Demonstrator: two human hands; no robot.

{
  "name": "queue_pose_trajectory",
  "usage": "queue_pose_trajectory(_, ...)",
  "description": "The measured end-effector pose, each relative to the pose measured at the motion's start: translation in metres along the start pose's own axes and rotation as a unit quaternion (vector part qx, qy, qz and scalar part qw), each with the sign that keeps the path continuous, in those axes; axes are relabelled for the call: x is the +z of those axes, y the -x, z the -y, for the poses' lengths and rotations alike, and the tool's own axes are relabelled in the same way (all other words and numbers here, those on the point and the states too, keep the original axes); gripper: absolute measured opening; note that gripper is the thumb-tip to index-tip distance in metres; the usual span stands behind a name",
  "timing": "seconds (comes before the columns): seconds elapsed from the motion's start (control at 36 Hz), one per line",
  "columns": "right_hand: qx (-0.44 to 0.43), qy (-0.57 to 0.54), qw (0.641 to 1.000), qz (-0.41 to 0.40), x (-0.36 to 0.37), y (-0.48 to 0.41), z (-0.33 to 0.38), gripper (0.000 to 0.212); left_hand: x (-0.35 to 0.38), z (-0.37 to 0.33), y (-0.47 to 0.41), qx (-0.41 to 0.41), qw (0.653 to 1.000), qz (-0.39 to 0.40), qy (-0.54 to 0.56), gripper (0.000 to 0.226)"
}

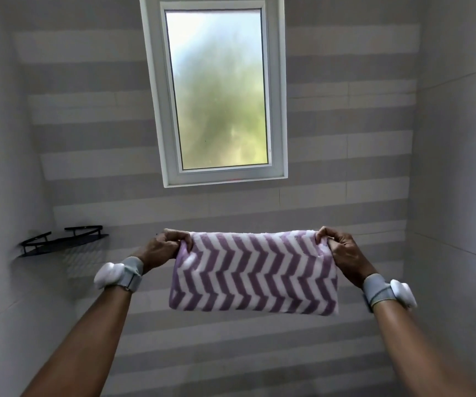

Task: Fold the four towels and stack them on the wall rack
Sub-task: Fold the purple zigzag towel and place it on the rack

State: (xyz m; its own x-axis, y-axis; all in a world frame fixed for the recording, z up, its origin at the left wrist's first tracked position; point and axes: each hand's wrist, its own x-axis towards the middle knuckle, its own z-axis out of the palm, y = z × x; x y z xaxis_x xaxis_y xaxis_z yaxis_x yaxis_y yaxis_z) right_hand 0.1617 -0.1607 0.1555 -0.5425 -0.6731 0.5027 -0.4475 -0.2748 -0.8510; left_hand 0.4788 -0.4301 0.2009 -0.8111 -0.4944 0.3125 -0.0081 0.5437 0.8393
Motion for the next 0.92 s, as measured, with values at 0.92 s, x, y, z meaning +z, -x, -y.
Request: queue_pose_trajectory(0.92, -0.258, 0.369, 0.861, 0.237, 0.143, -0.092, 0.145, 0.037, -0.109, -0.237, 0.086, -0.252, 0.701, -0.015, -0.667, 0.023)
